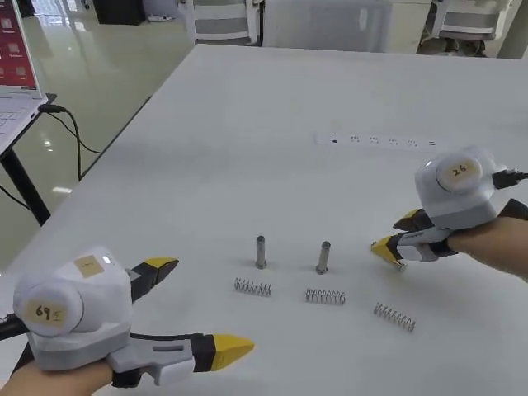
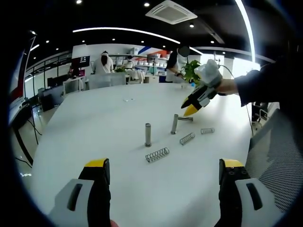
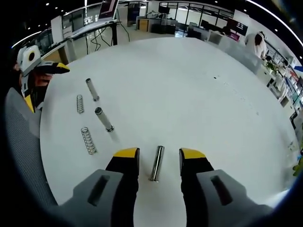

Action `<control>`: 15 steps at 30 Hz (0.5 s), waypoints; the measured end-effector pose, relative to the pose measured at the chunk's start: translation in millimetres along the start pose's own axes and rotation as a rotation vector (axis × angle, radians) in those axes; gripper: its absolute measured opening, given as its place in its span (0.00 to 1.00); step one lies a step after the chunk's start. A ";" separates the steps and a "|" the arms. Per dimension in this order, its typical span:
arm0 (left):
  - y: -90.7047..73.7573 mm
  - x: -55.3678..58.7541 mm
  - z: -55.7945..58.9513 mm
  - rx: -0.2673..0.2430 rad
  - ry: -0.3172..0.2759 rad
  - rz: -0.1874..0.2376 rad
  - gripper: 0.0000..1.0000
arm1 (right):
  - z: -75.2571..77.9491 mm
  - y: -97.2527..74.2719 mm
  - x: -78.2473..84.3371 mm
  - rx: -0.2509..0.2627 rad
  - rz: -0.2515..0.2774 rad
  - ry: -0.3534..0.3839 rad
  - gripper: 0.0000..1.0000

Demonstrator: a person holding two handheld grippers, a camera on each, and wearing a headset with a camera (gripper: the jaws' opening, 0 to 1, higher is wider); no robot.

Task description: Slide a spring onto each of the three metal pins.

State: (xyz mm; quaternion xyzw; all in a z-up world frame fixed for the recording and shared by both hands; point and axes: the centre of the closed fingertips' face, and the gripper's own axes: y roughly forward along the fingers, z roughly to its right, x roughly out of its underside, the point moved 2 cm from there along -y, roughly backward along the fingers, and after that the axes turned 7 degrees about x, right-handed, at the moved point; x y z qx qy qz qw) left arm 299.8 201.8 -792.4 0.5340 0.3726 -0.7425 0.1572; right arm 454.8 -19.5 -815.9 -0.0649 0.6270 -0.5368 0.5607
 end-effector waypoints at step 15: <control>0.1 2.3 -1.7 -0.007 -0.015 0.000 0.94 | -0.4 17.6 5.7 -0.004 -0.104 -0.010 0.22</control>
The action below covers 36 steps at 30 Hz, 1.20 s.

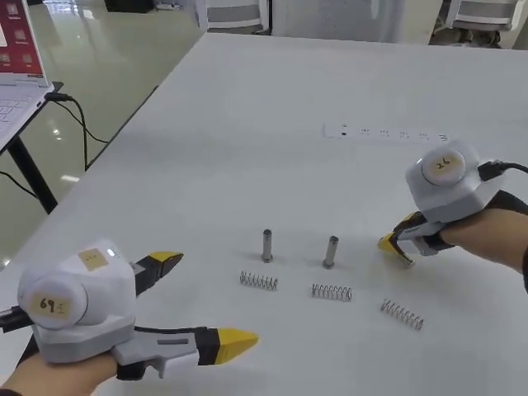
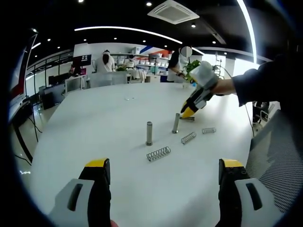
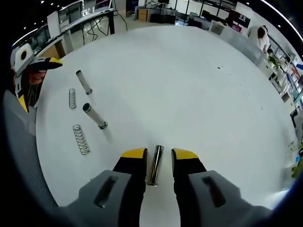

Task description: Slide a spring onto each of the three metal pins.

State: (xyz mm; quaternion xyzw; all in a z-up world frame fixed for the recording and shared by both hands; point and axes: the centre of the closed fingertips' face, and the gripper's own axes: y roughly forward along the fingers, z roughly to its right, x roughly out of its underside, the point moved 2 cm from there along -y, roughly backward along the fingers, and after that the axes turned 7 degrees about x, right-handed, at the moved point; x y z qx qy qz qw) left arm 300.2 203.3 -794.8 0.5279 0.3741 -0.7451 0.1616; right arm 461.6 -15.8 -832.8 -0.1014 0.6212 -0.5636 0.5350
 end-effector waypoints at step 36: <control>-0.6 -1.1 -4.0 0.004 -0.007 0.000 0.92 | -2.3 10.0 1.5 -0.002 -0.084 0.081 0.10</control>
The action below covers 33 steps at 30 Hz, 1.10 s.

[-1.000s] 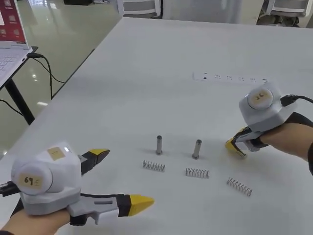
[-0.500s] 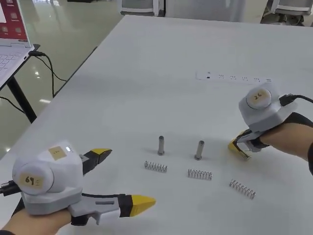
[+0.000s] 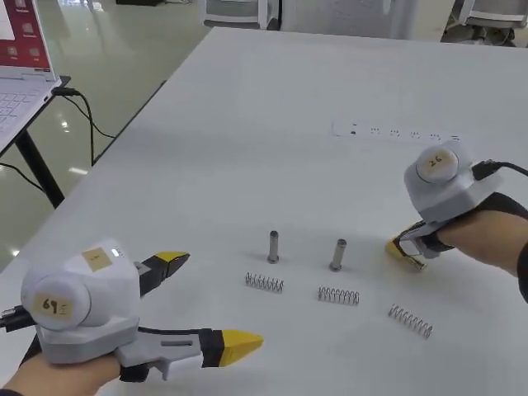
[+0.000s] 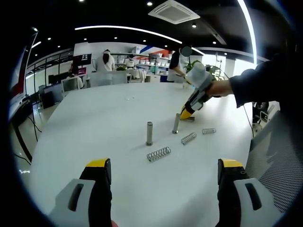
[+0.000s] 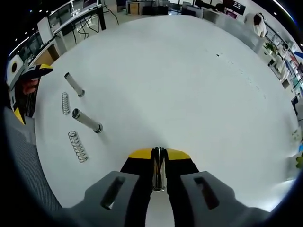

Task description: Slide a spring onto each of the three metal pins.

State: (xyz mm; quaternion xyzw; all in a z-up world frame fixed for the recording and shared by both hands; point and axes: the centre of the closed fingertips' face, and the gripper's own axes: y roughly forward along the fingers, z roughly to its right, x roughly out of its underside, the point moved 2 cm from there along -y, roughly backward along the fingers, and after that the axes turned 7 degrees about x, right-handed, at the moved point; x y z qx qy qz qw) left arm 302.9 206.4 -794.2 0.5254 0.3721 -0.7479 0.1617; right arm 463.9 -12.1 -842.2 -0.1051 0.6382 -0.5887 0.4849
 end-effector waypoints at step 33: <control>2.3 -18.1 13.8 0.036 0.068 0.016 0.92 | -4.1 -55.4 8.0 0.055 0.121 0.060 0.10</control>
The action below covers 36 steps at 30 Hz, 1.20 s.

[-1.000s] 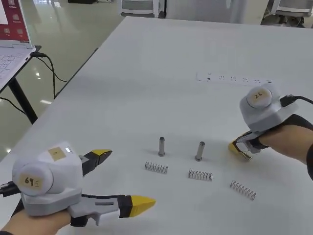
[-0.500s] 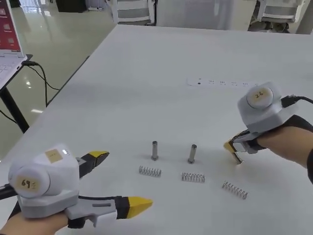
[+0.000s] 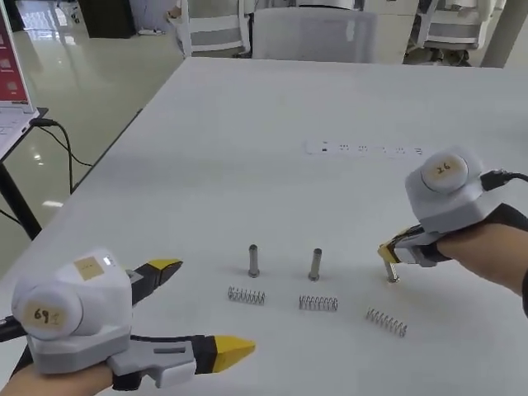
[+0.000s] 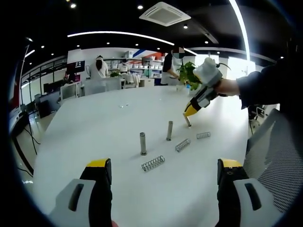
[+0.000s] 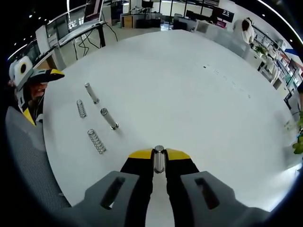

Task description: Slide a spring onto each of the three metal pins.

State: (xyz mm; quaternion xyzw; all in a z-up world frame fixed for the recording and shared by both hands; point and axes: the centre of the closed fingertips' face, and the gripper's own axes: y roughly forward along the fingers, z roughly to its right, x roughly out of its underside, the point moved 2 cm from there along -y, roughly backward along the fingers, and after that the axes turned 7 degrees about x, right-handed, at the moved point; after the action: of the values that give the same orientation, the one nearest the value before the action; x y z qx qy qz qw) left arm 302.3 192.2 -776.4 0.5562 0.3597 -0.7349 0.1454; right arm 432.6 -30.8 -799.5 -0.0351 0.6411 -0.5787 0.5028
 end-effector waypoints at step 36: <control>5.5 1.8 8.5 0.019 0.009 -0.006 0.91 | -0.6 -12.4 23.1 0.007 0.009 0.057 0.11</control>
State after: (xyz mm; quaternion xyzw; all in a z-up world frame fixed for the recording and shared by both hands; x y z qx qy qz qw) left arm 299.1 182.8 -779.1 0.5597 0.3550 -0.7363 0.1363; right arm 414.2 -48.9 -804.0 -0.0140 0.6532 -0.5795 0.4871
